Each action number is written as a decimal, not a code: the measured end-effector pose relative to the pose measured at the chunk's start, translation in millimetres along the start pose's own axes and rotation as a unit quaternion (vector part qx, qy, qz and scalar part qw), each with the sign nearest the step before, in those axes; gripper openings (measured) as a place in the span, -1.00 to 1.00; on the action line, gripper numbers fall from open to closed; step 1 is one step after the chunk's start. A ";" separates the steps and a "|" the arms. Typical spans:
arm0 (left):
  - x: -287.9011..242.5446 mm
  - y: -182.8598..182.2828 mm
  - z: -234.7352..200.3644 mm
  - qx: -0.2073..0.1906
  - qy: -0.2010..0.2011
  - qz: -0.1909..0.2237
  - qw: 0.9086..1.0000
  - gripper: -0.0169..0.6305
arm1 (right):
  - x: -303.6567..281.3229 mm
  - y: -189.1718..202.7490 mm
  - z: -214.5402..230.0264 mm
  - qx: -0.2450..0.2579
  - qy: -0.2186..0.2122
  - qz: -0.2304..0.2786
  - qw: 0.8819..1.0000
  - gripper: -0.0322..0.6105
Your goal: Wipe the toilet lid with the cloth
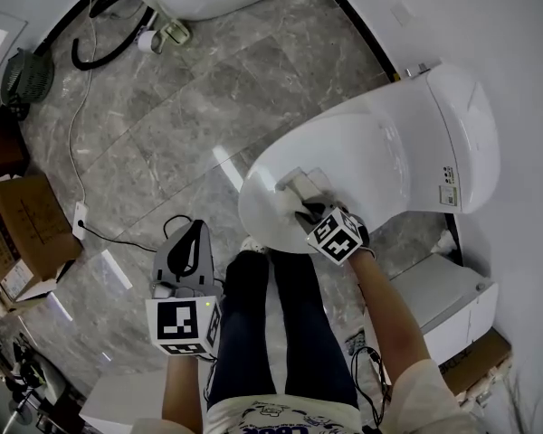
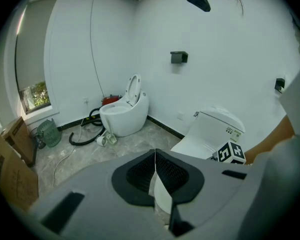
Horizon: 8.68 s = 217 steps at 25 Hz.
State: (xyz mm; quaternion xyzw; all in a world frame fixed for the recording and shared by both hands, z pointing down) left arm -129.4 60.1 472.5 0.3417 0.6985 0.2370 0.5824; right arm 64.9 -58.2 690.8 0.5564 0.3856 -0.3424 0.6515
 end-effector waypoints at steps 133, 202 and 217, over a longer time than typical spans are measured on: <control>105.9 40.1 -39.5 -0.005 0.006 0.028 1.000 -0.92 | 1.7 -26.4 -139.2 -0.209 0.208 -0.006 0.956 -0.71; 220.0 -324.3 94.1 -0.130 0.016 0.350 0.927 -0.92 | 549.0 -236.2 -2.5 -0.238 0.459 0.467 0.717 -0.72; 221.8 -323.6 93.3 -0.131 0.014 0.353 0.926 -0.92 | 551.9 -230.5 -1.6 -0.240 0.462 0.468 0.714 -0.72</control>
Point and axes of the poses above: the fingertips, and each gripper's own axes: x backward along the fingers, z to its right, y out of its underside, the point moved 7 cm from there along x, backward along the fingers, and after that the axes turned 13 degrees about y, right-handed, at the moved point
